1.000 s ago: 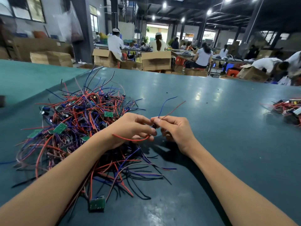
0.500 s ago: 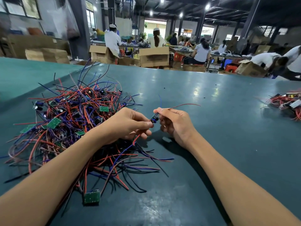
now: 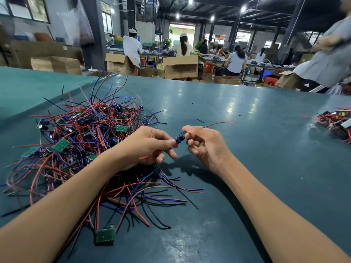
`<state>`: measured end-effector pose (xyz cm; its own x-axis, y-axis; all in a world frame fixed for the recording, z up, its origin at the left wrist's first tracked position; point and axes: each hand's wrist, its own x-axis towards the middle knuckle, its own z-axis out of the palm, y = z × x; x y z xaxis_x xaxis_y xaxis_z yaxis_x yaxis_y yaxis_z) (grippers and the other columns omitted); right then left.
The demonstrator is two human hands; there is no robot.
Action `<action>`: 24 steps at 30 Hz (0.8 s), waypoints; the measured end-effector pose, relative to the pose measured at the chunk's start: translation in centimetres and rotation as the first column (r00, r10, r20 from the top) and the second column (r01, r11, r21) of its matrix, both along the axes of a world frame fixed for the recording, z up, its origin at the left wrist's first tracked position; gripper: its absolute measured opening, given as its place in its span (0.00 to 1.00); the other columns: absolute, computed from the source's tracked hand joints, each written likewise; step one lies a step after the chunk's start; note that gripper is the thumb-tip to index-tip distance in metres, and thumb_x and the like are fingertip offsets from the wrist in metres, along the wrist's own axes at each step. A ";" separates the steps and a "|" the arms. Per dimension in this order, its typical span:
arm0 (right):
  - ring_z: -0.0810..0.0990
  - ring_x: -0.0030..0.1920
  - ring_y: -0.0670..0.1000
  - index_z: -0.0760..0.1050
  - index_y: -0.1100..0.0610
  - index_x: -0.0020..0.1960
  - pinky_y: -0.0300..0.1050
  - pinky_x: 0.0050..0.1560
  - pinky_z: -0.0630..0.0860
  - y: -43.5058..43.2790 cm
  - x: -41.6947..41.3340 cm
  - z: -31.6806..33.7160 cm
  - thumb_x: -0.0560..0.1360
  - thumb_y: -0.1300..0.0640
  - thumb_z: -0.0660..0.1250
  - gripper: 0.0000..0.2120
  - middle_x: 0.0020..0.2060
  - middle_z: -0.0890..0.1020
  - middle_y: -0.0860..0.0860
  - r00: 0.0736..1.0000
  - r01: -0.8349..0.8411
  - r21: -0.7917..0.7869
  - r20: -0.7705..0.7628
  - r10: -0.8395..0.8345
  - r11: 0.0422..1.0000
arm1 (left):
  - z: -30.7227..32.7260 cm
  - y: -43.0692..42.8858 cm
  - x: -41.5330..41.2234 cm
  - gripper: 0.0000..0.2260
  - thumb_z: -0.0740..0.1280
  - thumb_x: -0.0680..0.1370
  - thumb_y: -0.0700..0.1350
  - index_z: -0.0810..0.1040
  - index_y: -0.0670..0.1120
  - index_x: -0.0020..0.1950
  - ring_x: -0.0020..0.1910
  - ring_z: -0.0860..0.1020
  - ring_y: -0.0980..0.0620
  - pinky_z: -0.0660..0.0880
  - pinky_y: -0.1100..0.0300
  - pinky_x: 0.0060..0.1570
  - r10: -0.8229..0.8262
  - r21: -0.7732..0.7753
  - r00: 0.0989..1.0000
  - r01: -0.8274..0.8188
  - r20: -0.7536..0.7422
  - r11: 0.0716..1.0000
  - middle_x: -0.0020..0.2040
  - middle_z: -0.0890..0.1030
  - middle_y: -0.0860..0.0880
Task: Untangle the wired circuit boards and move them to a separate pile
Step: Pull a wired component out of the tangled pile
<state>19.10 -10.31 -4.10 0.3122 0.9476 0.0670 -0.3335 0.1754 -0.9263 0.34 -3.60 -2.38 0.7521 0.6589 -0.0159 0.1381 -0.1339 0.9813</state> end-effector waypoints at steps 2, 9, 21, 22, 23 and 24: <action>0.75 0.28 0.47 0.84 0.63 0.42 0.37 0.22 0.67 0.0 0.3 0.2 0.69 0.62 0.75 0.04 0.32 0.81 0.54 0.999 0.031 0.000 -0.035 -0.031 1.000 | 0.2 0.1 -0.1 0.09 0.68 0.81 0.43 0.81 0.37 0.51 0.22 0.71 0.56 0.58 0.69 0.20 -0.019 -0.038 1.000 0.020 0.019 0.999 0.42 0.85 0.40; 0.77 0.28 0.45 0.80 0.63 0.44 0.35 0.21 0.66 -0.7 2.1 1.1 0.74 0.65 0.70 0.02 0.33 0.81 0.53 0.949 0.156 0.038 -0.283 -0.139 0.987 | 0.1 0.4 -0.3 0.08 0.69 0.80 0.41 0.81 0.35 0.51 0.21 0.69 0.56 0.58 0.70 0.20 -0.033 -0.091 0.999 0.036 0.034 0.995 0.42 0.85 0.38; 0.77 0.31 0.45 0.82 0.61 0.50 0.35 0.24 0.68 -1.2 3.7 1.1 0.74 0.58 0.74 0.08 0.36 0.82 0.52 0.931 0.211 0.017 -0.307 -0.196 0.977 | -0.1 0.5 -0.4 0.08 0.69 0.80 0.42 0.81 0.37 0.50 0.21 0.69 0.56 0.58 0.70 0.20 -0.045 -0.096 0.998 0.050 0.048 0.994 0.42 0.84 0.38; 0.77 0.30 0.45 0.82 0.60 0.51 0.36 0.24 0.68 -1.1 3.4 1.1 0.73 0.57 0.75 0.10 0.35 0.81 0.51 0.944 0.189 -0.007 -0.276 -0.184 0.982 | 0.0 0.5 -0.4 0.08 0.69 0.80 0.42 0.81 0.37 0.50 0.21 0.69 0.56 0.58 0.70 0.20 -0.036 -0.102 0.997 0.042 0.062 0.994 0.42 0.84 0.38; 0.77 0.30 0.45 0.82 0.59 0.51 0.36 0.23 0.68 -1.0 2.9 1.0 0.71 0.55 0.77 0.12 0.34 0.81 0.51 0.959 0.159 -0.049 -0.230 -0.166 0.986 | 0.0 0.5 -0.4 0.07 0.68 0.80 0.42 0.81 0.37 0.50 0.21 0.70 0.56 0.58 0.70 0.20 -0.026 -0.107 0.997 0.035 0.078 0.994 0.41 0.84 0.38; 0.77 0.29 0.46 0.81 0.57 0.53 0.36 0.23 0.68 -1.0 2.4 1.0 0.70 0.53 0.78 0.15 0.34 0.80 0.50 0.978 0.119 -0.105 -0.161 -0.135 0.987 | 0.1 0.4 -0.3 0.07 0.68 0.80 0.42 0.81 0.37 0.51 0.20 0.70 0.56 0.59 0.70 0.20 -0.018 -0.111 0.995 0.028 0.094 0.993 0.41 0.84 0.38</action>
